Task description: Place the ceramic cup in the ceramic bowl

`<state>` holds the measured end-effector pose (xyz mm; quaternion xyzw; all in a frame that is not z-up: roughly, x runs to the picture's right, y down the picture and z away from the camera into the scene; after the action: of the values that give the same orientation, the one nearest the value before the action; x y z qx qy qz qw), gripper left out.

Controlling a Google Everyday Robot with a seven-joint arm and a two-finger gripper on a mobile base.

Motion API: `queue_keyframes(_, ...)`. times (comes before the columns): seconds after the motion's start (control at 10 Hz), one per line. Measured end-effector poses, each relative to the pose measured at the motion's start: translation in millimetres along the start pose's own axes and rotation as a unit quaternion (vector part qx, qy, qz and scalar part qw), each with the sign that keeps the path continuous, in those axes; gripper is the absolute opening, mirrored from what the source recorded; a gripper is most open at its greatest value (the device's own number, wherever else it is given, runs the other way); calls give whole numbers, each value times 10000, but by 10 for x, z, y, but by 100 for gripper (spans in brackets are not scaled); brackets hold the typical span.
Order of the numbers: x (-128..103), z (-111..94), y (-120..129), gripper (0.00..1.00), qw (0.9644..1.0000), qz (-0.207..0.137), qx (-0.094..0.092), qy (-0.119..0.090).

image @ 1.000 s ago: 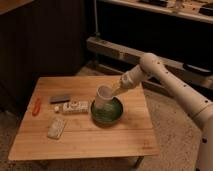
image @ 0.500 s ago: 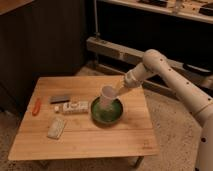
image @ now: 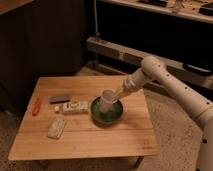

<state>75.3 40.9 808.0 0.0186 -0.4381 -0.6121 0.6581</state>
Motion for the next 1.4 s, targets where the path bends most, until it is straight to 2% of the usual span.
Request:
queue_keyframes(0.3, -47, -54, 87, 0, 9999, 107, 20, 49)
queue_keyframes(0.5, -36, 91, 146, 1, 9999, 105, 18, 61)
queue_keyframes(0.6, -33, 149, 147, 5, 9999, 98, 14, 58)
queue_keyframes(0.7, -48, 128, 162, 16, 9999, 130, 10, 80)
queue_keyframes(0.9, -62, 95, 178, 29, 9998, 165, 10, 106)
queue_keyframes(1.4, -63, 192, 206, 78, 9998, 180, 14, 110)
